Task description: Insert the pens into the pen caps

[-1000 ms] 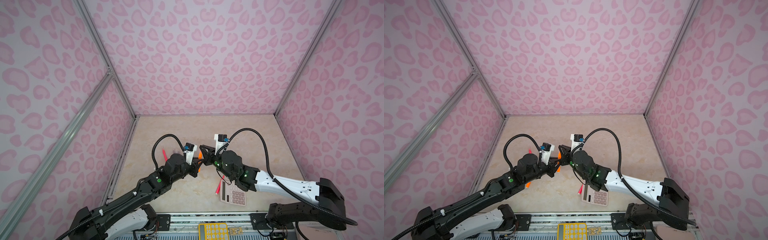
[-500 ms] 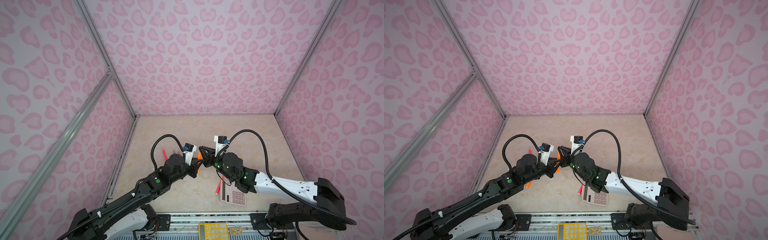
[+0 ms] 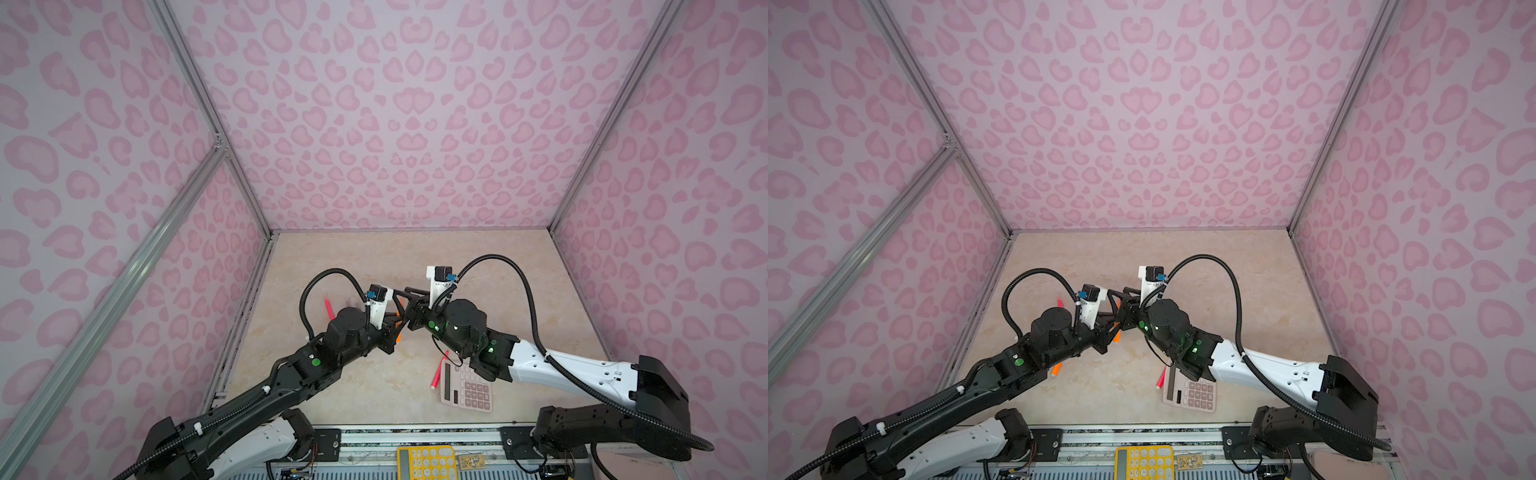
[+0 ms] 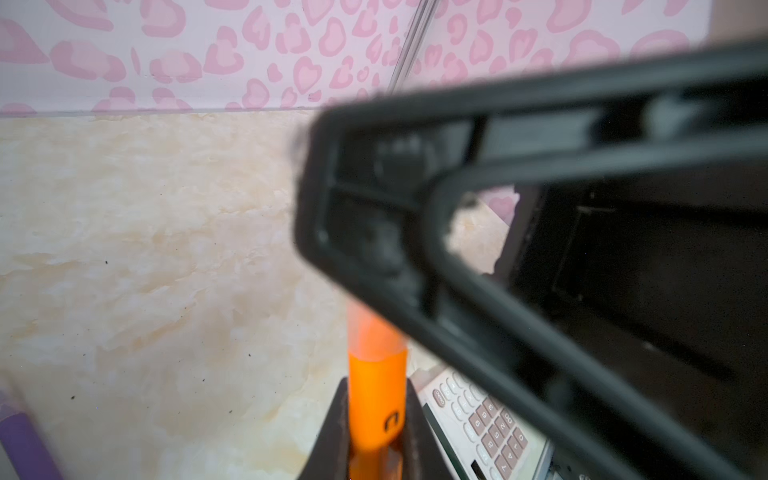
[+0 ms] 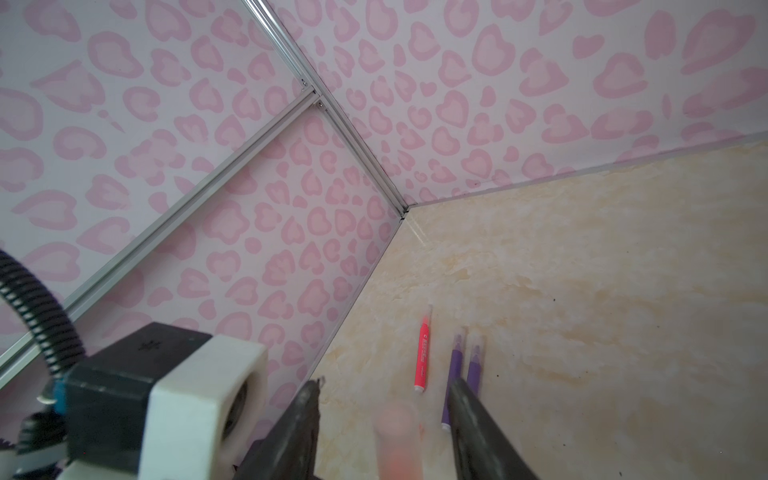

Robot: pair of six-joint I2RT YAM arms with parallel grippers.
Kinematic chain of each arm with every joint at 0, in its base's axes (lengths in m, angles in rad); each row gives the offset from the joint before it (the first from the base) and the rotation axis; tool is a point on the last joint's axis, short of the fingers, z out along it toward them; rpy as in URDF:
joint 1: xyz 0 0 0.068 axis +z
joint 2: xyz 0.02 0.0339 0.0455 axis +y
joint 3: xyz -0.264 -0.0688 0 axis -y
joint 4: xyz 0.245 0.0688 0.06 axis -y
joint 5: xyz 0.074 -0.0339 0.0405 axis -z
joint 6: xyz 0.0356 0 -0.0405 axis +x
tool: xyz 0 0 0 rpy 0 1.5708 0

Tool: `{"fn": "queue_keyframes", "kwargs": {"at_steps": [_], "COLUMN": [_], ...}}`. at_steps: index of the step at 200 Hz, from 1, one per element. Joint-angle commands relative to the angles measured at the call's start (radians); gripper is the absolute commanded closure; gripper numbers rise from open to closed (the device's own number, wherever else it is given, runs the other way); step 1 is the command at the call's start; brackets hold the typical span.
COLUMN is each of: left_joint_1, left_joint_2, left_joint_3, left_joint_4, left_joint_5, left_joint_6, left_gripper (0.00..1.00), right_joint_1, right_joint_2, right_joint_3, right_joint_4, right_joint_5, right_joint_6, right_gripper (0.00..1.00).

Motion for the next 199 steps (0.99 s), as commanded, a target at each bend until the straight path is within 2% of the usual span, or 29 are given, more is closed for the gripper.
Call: {"fn": "queue_keyframes", "kwargs": {"at_steps": [1,29,45,99,130,155,199], "left_joint_1": [-0.001,-0.001,0.000,-0.001,0.000,0.000,-0.001], "left_joint_2": [0.001,-0.001,0.000,-0.010,-0.012,-0.013,-0.023], "left_joint_3": [0.005,0.005,0.005,0.005,0.004,0.007,0.007], "left_joint_4": [0.038,0.038,0.037,0.033,0.029,0.012,-0.039], "left_joint_5": [0.002,0.002,0.002,-0.001,-0.006,-0.053,-0.232], "left_joint_6": [0.010,0.009,0.009,0.009,0.008,-0.004,-0.037], "left_gripper": [0.97,0.97,0.97,0.97,0.97,0.97,0.97], "right_joint_1": [-0.017,-0.025,-0.026,-0.028,-0.027,-0.021,0.046], "right_joint_2": [0.010,0.038,0.068,0.113,0.115,0.113,0.132], "right_joint_3": [0.011,0.048,0.092,0.138,0.136,0.116,0.041], "right_joint_4": [-0.025,-0.044,-0.074,-0.103,-0.110,-0.111,-0.057], "right_joint_5": [-0.017,-0.045,-0.064,-0.077,-0.084,-0.078,-0.016], "right_joint_6": [0.010,0.012,0.011,0.002,0.000,0.004,0.010], "right_gripper": [0.51,0.51,0.55,0.86,1.00,1.00,1.00]}}
